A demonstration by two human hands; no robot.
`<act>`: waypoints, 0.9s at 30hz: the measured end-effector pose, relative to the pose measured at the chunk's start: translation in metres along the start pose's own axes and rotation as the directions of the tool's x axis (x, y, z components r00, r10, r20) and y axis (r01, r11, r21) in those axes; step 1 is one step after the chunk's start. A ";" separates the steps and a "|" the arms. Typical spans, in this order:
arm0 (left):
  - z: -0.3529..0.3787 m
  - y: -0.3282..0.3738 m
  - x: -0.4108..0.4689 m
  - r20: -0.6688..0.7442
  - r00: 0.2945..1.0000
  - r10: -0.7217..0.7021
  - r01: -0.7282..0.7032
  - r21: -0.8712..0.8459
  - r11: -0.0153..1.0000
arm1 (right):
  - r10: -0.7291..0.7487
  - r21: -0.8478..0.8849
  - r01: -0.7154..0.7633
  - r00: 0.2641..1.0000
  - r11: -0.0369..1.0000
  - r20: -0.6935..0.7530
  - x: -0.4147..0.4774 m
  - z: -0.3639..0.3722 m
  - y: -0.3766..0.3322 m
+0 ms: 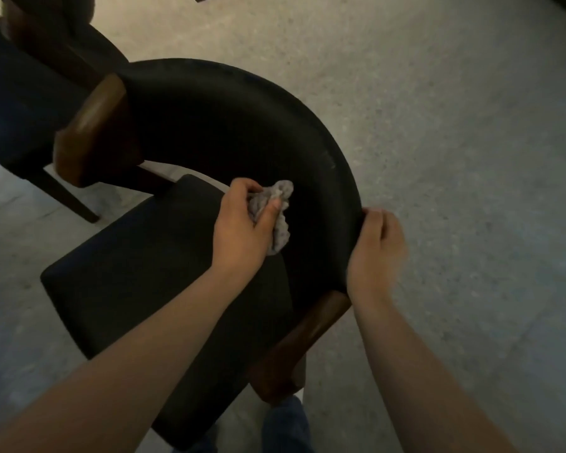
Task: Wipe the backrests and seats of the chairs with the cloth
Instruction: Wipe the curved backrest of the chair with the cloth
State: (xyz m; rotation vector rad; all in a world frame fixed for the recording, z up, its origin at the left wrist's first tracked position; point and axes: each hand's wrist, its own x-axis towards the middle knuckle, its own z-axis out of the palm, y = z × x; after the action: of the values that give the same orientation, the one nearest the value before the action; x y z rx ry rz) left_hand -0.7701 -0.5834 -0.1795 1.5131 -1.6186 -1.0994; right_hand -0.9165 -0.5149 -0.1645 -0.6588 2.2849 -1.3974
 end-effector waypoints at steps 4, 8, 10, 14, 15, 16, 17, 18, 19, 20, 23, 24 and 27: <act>0.004 0.016 0.003 -0.047 0.999 0.005 -0.006 -0.028 1.000 | 0.002 0.021 -0.002 1.000 1.000 -0.001 0.003 0.005 0.004; 0.013 0.036 0.007 -0.080 0.995 0.051 -0.054 -0.046 0.997 | -0.053 0.003 0.053 0.997 0.999 -0.049 0.001 0.006 0.005; 0.020 0.051 0.008 -0.096 0.991 0.096 -0.103 -0.066 0.993 | -0.068 -0.006 0.068 0.995 0.998 -0.067 0.000 0.007 0.004; 0.043 0.072 0.011 -0.078 0.968 0.238 -0.239 -0.002 0.971 | -0.091 -0.009 0.091 0.993 0.996 -0.069 -0.002 0.006 0.004; 0.049 0.074 0.014 -0.065 0.965 0.254 -0.252 0.047 0.967 | -0.089 -0.005 0.089 0.994 0.996 -0.062 -0.002 0.006 0.004; 0.055 0.074 0.018 -0.060 0.965 0.257 -0.251 0.089 0.964 | -0.084 -0.005 0.084 0.995 0.996 -0.057 -0.002 0.005 0.005; 0.060 0.074 0.022 -0.067 0.965 0.253 -0.244 0.123 0.962 | -0.081 -0.010 0.080 0.995 0.997 -0.054 -0.001 0.006 0.006; 0.064 0.072 0.026 -0.087 0.964 0.250 -0.236 0.143 0.961 | -0.077 -0.016 0.076 0.996 0.997 -0.052 -0.001 0.006 0.007; 0.067 0.071 0.030 -0.121 0.963 0.240 -0.223 0.142 0.964 | -0.073 -0.022 0.072 0.996 0.997 -0.049 0.000 0.006 0.007; 0.069 0.069 0.033 -0.168 0.963 0.211 -0.193 0.116 0.974 | -0.068 -0.026 0.066 0.997 0.997 -0.046 0.000 0.006 0.007; 0.073 0.058 0.034 -0.305 0.952 0.021 -0.030 -0.025 0.999 | -0.060 -0.036 0.058 0.997 0.998 -0.044 0.000 0.006 0.006; 0.073 0.050 0.032 -0.330 0.943 -0.043 0.024 -0.063 0.998 | -0.064 -0.038 0.063 0.997 0.997 -0.045 0.000 0.005 0.006; 0.068 0.022 0.021 -0.324 0.930 -0.176 0.157 -0.083 0.984 | -0.063 -0.050 0.060 0.997 0.997 -0.051 -0.001 0.005 0.004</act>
State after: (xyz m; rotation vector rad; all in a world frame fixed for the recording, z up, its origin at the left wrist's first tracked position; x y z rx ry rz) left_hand -0.8427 -0.5948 -0.1907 1.7184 -1.2398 -0.9098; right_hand -0.9141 -0.5161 -0.1702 -0.7215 2.3642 -1.4071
